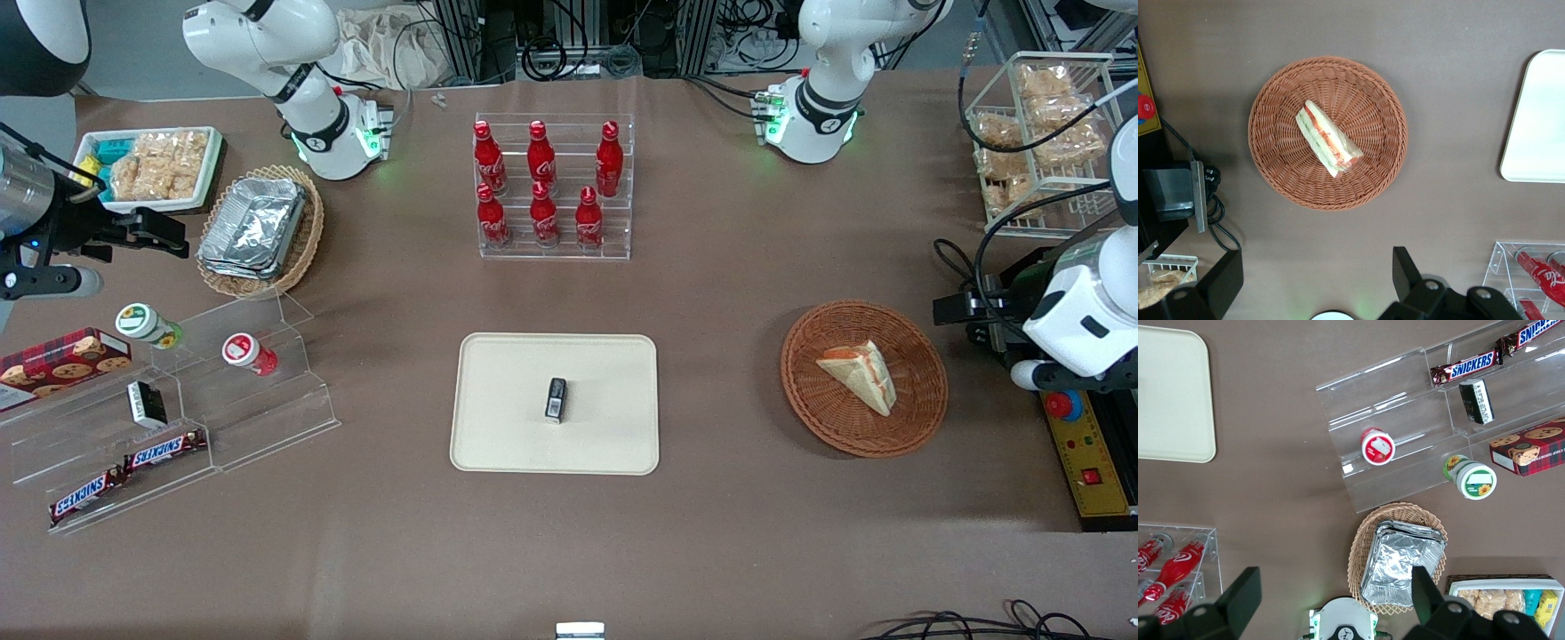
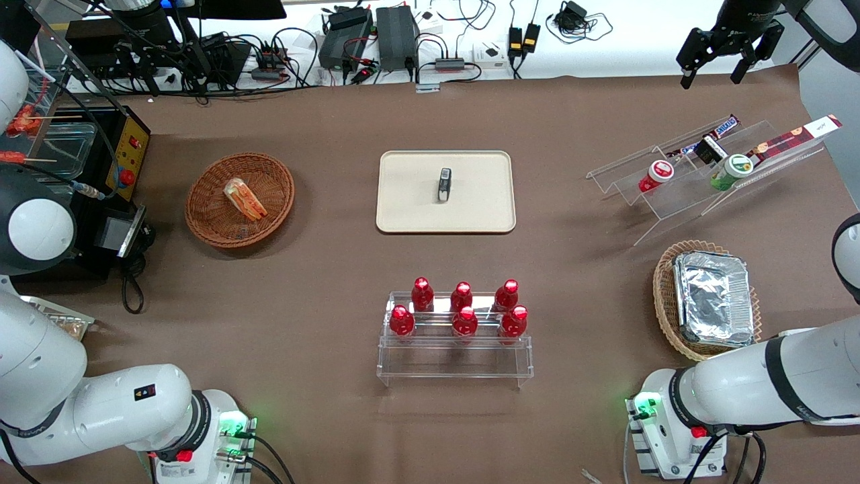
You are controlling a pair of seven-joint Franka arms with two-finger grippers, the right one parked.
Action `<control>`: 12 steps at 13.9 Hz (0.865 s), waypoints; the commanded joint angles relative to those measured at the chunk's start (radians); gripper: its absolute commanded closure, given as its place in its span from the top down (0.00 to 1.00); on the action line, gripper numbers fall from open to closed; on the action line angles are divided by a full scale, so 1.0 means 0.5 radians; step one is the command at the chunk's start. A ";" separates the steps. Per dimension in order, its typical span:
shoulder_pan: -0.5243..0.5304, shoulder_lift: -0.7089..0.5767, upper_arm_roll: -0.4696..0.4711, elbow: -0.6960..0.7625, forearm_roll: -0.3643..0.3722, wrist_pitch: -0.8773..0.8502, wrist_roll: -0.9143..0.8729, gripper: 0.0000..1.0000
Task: Place sandwich from basket to tray
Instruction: 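Move the left gripper over the wrapped sandwich in the wicker basket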
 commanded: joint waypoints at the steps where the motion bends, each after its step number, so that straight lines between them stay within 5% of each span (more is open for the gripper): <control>1: 0.001 0.005 0.007 0.059 -0.016 -0.002 0.032 0.99; 7: 0.007 0.005 0.007 -0.005 0.033 0.056 0.016 0.99; 12: 0.078 -0.172 0.028 -0.712 0.008 0.604 -0.103 0.99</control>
